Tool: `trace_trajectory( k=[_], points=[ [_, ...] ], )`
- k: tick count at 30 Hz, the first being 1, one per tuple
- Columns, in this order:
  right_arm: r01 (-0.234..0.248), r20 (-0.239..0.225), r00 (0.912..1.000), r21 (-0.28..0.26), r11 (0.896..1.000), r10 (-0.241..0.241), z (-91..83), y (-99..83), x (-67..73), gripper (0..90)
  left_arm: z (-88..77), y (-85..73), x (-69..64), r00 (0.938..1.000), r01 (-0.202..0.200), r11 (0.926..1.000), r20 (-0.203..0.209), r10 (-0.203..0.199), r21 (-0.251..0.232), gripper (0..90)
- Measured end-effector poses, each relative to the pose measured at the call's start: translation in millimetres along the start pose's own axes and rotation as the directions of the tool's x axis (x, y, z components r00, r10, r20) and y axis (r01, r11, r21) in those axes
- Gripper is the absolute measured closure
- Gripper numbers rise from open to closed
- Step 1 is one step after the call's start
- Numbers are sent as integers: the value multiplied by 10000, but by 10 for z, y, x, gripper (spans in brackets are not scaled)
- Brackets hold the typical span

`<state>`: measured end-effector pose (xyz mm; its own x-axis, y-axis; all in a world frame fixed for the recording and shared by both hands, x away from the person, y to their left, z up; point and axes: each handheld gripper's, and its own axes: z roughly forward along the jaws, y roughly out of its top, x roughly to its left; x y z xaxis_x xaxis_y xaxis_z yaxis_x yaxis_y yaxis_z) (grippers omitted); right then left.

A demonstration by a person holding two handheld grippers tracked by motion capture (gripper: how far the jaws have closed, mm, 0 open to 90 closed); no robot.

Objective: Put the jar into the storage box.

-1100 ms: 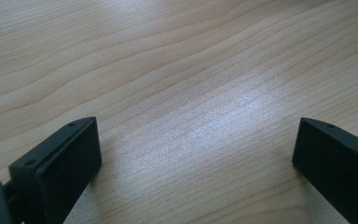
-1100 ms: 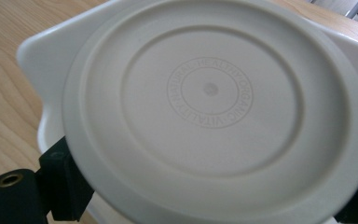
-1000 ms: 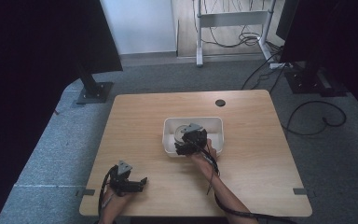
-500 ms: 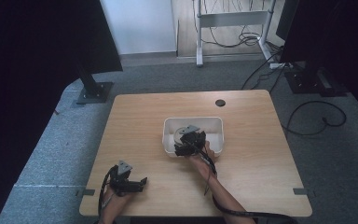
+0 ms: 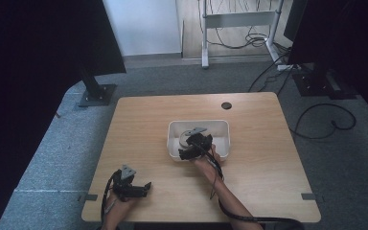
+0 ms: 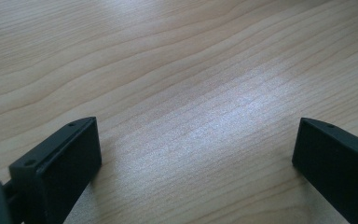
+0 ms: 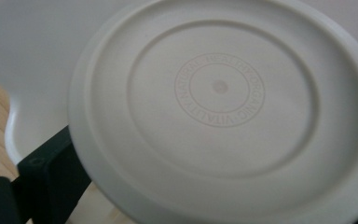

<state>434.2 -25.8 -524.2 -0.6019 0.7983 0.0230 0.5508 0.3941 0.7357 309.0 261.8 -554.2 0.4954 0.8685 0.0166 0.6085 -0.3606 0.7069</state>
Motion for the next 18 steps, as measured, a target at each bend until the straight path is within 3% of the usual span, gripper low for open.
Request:
trace_trajectory(
  k=[18],
  points=[
    [732,166,9972,-292,9969,-727,-171,23,25,21,0,0,0,10000,-1,10000,1,1,0,8]
  ],
)
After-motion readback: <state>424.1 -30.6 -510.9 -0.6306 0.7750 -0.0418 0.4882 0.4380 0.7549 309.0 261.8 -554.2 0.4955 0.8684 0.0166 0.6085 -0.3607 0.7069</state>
